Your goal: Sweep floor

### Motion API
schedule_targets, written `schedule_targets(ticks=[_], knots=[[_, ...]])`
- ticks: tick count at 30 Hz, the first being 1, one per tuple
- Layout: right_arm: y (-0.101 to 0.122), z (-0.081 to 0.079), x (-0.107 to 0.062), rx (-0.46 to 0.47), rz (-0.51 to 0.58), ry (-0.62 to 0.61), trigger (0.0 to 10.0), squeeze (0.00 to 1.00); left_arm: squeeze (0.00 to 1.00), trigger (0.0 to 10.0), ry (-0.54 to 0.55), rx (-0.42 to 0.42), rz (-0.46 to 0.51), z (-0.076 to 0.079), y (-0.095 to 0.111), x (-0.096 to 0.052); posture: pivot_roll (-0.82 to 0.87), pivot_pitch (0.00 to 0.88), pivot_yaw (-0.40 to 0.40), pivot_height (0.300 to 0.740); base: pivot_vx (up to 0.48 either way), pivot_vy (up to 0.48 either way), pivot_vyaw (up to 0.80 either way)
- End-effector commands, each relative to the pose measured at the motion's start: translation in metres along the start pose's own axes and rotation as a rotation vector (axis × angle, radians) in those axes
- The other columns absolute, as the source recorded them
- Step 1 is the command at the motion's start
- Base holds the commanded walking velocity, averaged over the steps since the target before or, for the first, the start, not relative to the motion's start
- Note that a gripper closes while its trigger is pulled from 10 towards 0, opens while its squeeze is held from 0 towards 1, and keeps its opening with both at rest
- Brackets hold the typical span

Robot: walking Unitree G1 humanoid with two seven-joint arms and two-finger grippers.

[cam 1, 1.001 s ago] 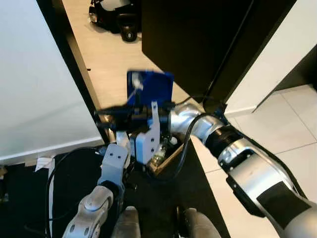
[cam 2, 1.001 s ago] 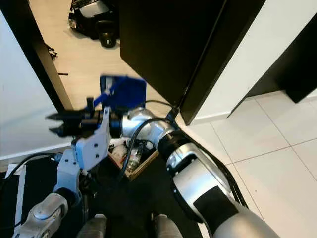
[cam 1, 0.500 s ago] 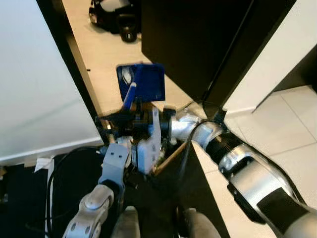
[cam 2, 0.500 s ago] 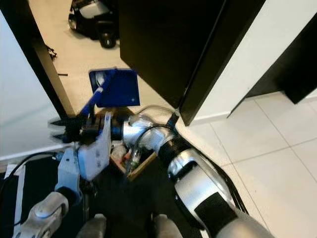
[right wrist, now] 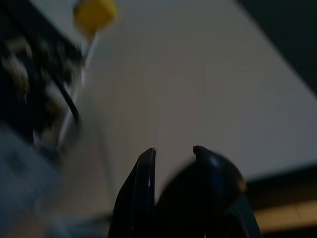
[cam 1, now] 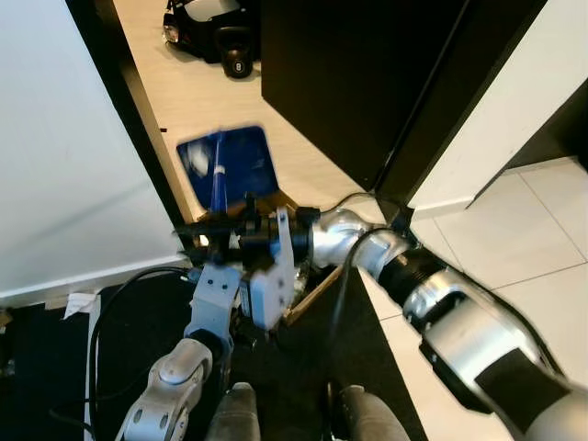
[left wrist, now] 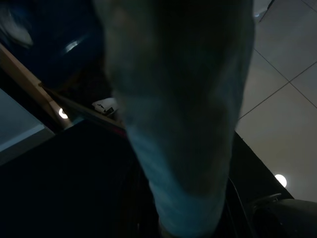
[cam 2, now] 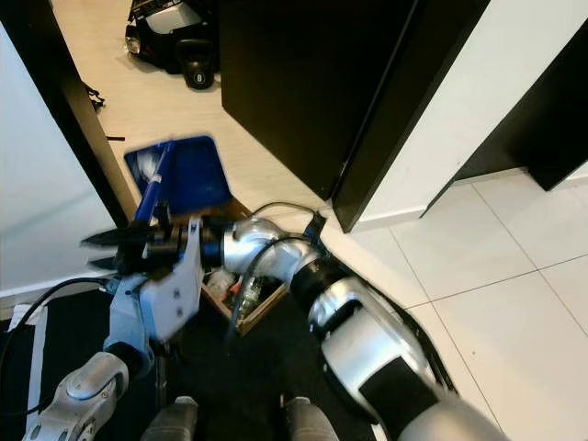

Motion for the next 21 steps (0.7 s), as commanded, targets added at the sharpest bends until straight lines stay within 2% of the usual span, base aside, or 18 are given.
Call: schedule_targets(ticks=[1, 4, 7, 8, 9, 10, 11, 12, 13, 16, 19, 21], knots=[[0.005, 0.027, 0.000, -0.062, 0.030, -0.100, 10.0, 0.00, 0.00, 10.0, -0.091, -0.068, -0.001, 0.022, -0.005, 0.003, 0.14, 0.165, -0.099, 0.740, 0.000, 0.000, 0.00], [0.017, -0.019, 0.003, 0.005, 0.111, -0.012, 10.0, 0.00, 0.00, 10.0, -0.089, -0.069, -0.001, 0.022, -0.006, 0.003, 0.14, 0.163, -0.100, 0.740, 0.000, 0.000, 0.00], [0.019, -0.023, 0.003, 0.005, 0.121, -0.001, 10.0, 0.00, 0.00, 10.0, -0.089, -0.069, -0.001, 0.022, -0.006, 0.004, 0.14, 0.165, -0.089, 0.740, 0.000, 0.000, 0.00], [0.013, -0.012, 0.001, -0.015, 0.085, -0.025, 10.0, 0.00, 0.00, 10.0, -0.093, -0.067, -0.002, 0.021, -0.005, 0.004, 0.14, 0.164, -0.084, 0.740, 0.000, 0.000, 0.00], [0.004, 0.010, -0.003, -0.045, 0.020, -0.078, 10.0, 0.00, 0.00, 10.0, -0.099, -0.064, -0.003, 0.021, -0.005, 0.004, 0.14, 0.164, -0.081, 0.740, 0.000, 0.000, 0.00], [0.004, 0.010, -0.003, -0.045, 0.020, -0.078, 10.0, 0.00, 0.00, 10.0, -0.099, -0.064, -0.003, 0.021, -0.005, 0.004, 0.14, 0.164, -0.081, 0.740, 0.000, 0.000, 0.00], [-0.004, 0.029, -0.008, -0.067, -0.040, -0.131, 10.0, 0.00, 0.00, 10.0, -0.103, -0.061, -0.004, 0.021, -0.005, 0.005, 0.14, 0.164, -0.081, 0.740, 0.000, 0.000, 0.00], [-0.009, 0.036, -0.013, -0.069, -0.079, -0.163, 10.0, 0.00, 0.00, 10.0, -0.106, -0.059, -0.005, 0.022, -0.005, 0.005, 0.14, 0.164, -0.081, 0.740, 0.000, 0.000, 0.00], [-0.011, 0.031, -0.014, -0.057, -0.084, -0.158, 10.0, 0.00, 0.00, 10.0, -0.106, -0.059, -0.005, 0.021, -0.005, 0.005, 0.14, 0.158, -0.074, 0.740, 0.000, 0.000, 0.00], [0.000, -0.012, -0.009, -0.009, -0.005, -0.050, 10.0, 0.00, 0.00, 10.0, -0.109, -0.054, -0.008, 0.021, -0.005, 0.005, 0.13, 0.154, -0.064, 0.740, 0.000, 0.000, 0.00], [-0.002, -0.004, -0.010, -0.030, -0.020, -0.055, 10.0, 0.00, 0.00, 10.0, -0.115, -0.050, -0.008, 0.020, -0.004, 0.006, 0.13, 0.152, -0.061, 0.740, 0.000, 0.000, 0.00], [-0.016, 0.032, -0.019, -0.073, -0.124, -0.141, 10.0, 0.00, 0.00, 10.0, -0.121, -0.045, -0.006, 0.019, -0.003, 0.008, 0.13, 0.151, -0.055, 0.740, 0.000, 0.000, 0.00]])
Point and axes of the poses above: a point about 5 cm out from each wrist's last joint towards the gripper, its own x axis pointing out of the wrist towards the gripper, its own y axis along the axis of the wrist's last joint, z = x × y, the point moved 2 cm from there along x, pointing out of the wrist towards the gripper
